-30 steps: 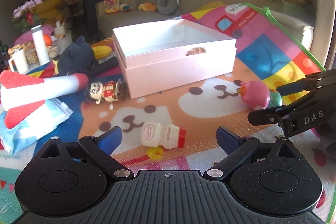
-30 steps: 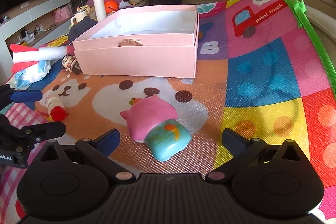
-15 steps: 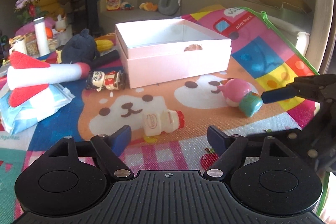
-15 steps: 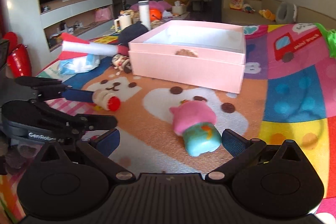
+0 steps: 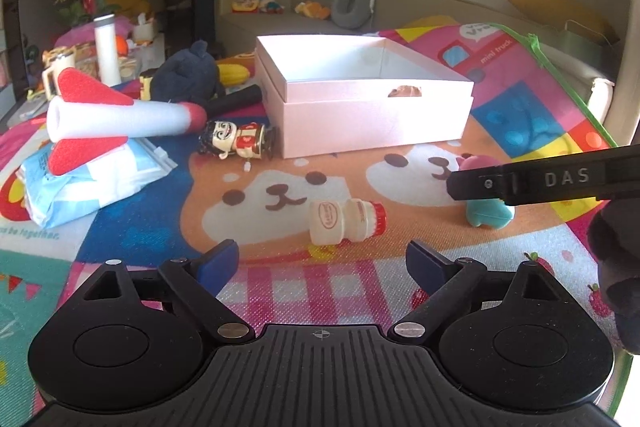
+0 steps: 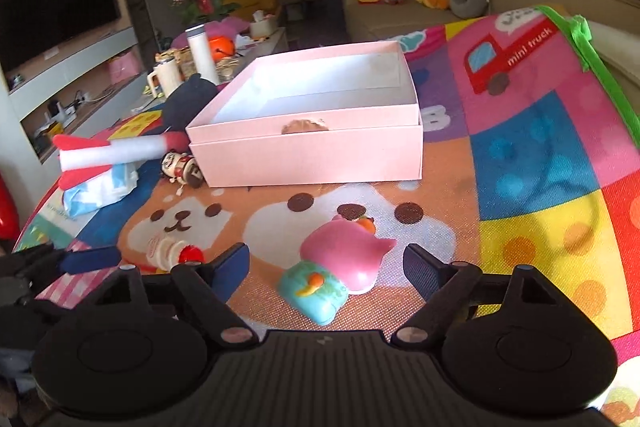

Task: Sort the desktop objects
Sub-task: 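Grasp the squishy toy with the right tool while left tool grasps the yogurt bottle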

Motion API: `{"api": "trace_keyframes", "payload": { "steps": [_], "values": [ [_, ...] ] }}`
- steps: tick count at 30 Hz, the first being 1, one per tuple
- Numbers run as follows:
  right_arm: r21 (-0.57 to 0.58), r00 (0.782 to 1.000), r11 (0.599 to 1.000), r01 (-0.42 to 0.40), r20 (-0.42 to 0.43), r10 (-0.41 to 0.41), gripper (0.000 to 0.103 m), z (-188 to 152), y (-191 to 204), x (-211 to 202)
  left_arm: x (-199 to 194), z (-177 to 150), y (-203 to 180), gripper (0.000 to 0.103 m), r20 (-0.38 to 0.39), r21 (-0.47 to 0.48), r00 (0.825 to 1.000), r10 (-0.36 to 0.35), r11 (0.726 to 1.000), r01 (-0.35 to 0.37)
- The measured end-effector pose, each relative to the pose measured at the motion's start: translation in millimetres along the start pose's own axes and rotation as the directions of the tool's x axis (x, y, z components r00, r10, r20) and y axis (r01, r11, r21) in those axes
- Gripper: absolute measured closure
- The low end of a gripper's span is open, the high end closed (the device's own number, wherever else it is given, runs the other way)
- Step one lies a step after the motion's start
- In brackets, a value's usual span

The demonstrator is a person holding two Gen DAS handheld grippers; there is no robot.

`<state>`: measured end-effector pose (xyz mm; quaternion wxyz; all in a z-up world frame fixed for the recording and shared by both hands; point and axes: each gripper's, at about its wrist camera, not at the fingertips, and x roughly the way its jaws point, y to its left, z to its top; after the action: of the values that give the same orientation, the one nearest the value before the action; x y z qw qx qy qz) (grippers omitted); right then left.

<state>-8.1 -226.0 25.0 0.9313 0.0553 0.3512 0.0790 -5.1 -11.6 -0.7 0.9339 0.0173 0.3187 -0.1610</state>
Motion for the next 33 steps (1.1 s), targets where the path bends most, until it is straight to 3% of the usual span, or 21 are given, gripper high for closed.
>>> {"api": "trace_keyframes", "payload": {
  "steps": [2, 3, 4, 11, 22, 33],
  "values": [
    [-0.013, 1.0, 1.0, 0.025, -0.017, -0.025, 0.028, -1.2, 4.4, 9.9, -0.4, -0.3, 0.1, 0.008, 0.003, -0.001, 1.0, 0.008, 1.0, -0.008],
    [-0.024, 0.999, 0.999, 0.034, -0.033, -0.035, 0.045, -1.6, 5.3, 13.5, -0.6, -0.3, 0.1, 0.008, 0.004, -0.002, 1.0, 0.013, 1.0, -0.013],
    [-0.038, 0.998, 0.998, 0.049, -0.027, -0.05, 0.054, -3.4, 6.2, 13.5, -0.4, -0.1, -0.3, 0.008, 0.003, -0.002, 1.0, 0.021, 1.0, -0.021],
    [-0.06, 0.996, 0.995, 0.084, -0.002, -0.084, 0.054, -21.4, -7.4, -9.2, 9.4, 8.9, -19.4, 0.017, 0.0, 0.02, 0.999, 0.046, 0.999, -0.046],
    [-0.062, 0.995, 0.993, 0.097, -0.014, -0.098, 0.054, -33.6, -10.2, -28.3, 19.3, 13.6, -34.7, 0.055, -0.008, 0.07, 0.996, 0.089, 0.994, -0.089],
    [-0.082, 0.997, 0.996, 0.045, -0.056, -0.049, 0.055, -38.3, -4.6, -60.5, -33.9, 1.3, -45.0, 0.055, 0.044, 0.154, 0.999, 0.006, 0.988, -0.013]
  ]
}}
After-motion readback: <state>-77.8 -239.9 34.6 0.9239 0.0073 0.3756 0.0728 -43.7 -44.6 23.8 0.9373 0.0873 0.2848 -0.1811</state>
